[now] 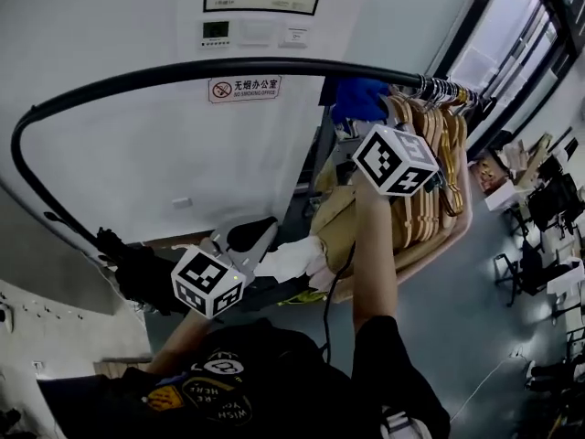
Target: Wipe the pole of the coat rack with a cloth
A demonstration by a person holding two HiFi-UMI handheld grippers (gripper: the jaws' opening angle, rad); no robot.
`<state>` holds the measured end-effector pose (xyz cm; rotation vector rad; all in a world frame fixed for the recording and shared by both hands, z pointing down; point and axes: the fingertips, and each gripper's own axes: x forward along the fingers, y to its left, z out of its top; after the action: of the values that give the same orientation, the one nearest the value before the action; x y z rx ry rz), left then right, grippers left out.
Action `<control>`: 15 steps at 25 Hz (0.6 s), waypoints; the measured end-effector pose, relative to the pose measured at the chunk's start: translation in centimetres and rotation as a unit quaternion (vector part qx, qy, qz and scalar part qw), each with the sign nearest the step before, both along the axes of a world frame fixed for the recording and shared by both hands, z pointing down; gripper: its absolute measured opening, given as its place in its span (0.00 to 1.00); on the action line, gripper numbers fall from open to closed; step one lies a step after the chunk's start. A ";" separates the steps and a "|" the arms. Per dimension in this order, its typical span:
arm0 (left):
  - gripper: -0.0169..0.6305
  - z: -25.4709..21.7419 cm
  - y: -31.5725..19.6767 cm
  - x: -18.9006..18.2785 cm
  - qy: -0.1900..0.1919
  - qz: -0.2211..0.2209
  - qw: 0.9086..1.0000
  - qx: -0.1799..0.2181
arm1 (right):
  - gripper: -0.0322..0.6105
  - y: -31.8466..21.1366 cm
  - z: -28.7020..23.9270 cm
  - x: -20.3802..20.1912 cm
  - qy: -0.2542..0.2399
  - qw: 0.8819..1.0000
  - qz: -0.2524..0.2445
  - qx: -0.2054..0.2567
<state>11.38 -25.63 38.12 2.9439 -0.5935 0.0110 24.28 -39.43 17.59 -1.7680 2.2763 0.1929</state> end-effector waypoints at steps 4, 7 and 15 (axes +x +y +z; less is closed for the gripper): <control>0.03 0.8 -0.2 0.1 -0.011 -0.007 1.000 -0.006 | 0.09 0.5 -0.1 1.9 -0.009 0.999 0.033 0.008; 0.03 1.0 -0.7 -1.7 -0.014 -0.044 0.999 -0.007 | 0.09 -0.1 0.0 -2.4 0.002 1.000 -0.010 0.004; 0.03 1.8 -1.2 -12.2 -0.012 -0.207 0.978 -0.019 | 0.09 -1.1 -0.2 -22.7 0.036 0.974 -0.222 0.030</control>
<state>-0.78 -26.88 39.96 2.7280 -1.1813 0.0139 1.59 -40.55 17.37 -1.1967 2.6152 0.2374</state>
